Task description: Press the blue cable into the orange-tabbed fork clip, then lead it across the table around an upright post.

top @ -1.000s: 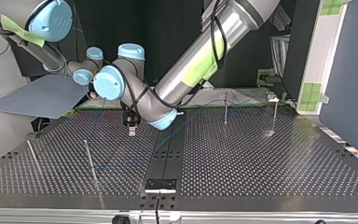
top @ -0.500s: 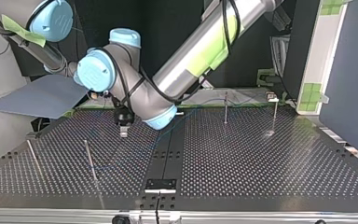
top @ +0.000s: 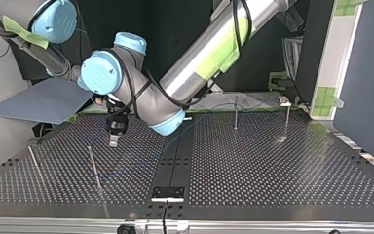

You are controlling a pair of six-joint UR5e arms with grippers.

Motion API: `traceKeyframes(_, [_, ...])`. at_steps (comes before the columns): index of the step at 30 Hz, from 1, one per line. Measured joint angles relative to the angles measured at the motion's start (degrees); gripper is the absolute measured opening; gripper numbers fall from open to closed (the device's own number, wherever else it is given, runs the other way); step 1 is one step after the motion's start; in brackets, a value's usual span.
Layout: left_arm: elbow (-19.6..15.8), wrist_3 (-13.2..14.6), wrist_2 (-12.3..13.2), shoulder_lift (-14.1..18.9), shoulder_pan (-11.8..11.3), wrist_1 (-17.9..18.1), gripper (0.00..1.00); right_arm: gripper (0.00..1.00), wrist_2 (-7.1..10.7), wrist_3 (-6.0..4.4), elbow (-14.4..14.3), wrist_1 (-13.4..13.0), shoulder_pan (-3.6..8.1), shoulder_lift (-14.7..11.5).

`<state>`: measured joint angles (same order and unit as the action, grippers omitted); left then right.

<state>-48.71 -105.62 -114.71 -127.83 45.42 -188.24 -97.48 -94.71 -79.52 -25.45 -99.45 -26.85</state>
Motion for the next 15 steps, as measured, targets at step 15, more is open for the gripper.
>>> traceKeyframes(15, [-0.01,2.71,7.11,0.01,0.46,3.06,1.00,0.00,-0.03,0.20,0.29,0.29,-0.21,-0.01])
